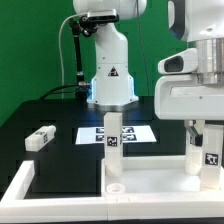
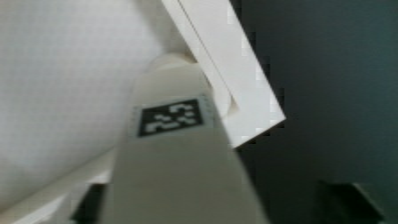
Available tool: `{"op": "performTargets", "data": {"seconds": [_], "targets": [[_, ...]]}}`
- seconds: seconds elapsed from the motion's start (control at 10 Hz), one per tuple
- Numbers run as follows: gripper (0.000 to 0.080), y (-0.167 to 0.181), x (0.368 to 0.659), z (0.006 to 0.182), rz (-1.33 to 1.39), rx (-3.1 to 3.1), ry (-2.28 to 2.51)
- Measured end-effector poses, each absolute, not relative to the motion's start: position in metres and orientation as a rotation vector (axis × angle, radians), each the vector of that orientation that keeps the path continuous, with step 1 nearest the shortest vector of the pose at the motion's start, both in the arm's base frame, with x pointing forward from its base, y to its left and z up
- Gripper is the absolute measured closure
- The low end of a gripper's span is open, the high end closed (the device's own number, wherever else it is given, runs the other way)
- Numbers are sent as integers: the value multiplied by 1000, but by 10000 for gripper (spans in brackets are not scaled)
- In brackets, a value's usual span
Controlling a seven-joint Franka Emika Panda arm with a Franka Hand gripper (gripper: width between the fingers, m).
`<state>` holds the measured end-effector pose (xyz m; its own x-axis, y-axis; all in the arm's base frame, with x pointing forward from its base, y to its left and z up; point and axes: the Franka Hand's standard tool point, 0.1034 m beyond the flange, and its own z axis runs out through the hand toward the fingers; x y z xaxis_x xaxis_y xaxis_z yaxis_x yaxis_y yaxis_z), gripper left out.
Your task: Assemble desk
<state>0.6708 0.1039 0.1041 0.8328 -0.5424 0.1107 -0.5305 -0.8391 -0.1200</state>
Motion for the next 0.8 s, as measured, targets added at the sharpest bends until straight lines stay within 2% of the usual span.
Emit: {"op": "performTargets", "data": {"seconds": [0.1, 0.2, 0.3, 0.5, 0.8], "targets": [[454, 100, 670, 104, -212, -2922, 891], [495, 96, 669, 103, -206, -2931, 891], [495, 96, 669, 103, -202, -2907, 954], [498, 88, 669, 102, -179, -2710, 1397], [499, 94, 662, 100, -57, -2183, 2057]]}}
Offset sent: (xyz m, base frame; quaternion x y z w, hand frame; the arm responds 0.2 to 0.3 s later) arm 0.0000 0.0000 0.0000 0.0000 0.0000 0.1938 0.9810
